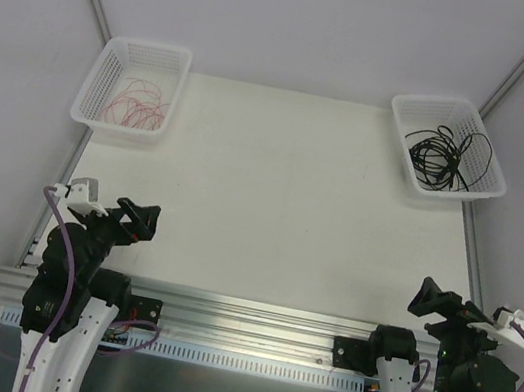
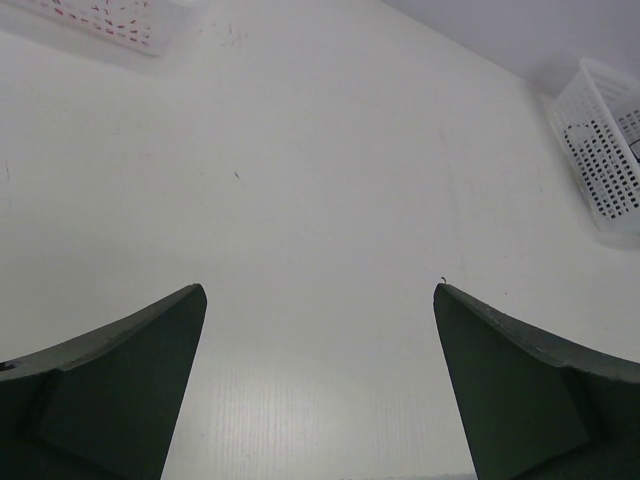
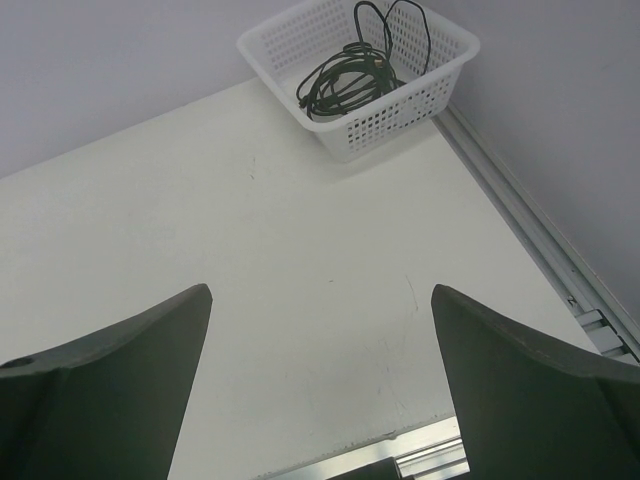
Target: Untangle the cables
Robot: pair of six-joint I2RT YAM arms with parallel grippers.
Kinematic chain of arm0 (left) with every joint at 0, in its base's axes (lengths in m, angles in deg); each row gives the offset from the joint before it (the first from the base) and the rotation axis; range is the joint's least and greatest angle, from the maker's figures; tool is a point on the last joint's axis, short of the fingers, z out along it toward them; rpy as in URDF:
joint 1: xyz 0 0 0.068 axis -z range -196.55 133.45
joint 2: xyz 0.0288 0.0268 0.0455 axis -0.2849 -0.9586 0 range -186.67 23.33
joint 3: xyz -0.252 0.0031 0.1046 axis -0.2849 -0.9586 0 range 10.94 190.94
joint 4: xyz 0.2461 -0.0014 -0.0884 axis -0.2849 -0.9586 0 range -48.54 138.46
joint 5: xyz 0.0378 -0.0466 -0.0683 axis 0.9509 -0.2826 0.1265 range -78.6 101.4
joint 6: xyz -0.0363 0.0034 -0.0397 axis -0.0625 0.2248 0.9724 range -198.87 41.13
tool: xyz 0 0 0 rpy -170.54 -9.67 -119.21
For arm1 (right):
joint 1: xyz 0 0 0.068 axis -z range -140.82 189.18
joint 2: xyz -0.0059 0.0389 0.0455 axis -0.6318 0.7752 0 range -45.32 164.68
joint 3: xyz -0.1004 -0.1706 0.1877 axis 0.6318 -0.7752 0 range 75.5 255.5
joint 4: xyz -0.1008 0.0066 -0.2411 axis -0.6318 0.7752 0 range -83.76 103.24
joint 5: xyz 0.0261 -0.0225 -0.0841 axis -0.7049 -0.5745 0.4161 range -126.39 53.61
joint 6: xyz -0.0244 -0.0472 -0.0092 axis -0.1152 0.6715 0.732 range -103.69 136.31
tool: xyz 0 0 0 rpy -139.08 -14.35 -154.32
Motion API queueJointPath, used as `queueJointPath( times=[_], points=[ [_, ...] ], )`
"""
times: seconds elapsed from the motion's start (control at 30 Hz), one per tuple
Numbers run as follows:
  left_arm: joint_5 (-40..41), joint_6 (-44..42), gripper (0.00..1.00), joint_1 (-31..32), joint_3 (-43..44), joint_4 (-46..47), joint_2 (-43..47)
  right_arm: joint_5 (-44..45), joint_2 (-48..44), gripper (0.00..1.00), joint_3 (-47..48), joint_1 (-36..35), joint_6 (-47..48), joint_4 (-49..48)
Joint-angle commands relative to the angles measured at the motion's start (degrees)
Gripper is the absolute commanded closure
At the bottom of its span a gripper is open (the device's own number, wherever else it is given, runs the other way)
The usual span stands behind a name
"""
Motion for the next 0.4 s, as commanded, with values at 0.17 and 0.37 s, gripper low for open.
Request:
queueJointPath(
  times=[0.17, 0.37],
  points=[
    [1.2, 0.7, 0.01, 0.3, -0.3, 0.8, 9.7, -1.1, -6.0, 0.03, -0.5, -0.4, -0.7, -1.4],
    [1.3, 0.8, 0.01, 0.2, -0.3, 0.8, 9.7, -1.5, -5.8, 0.03, -0.2, -0.4, -0.8, -1.5]
  ],
)
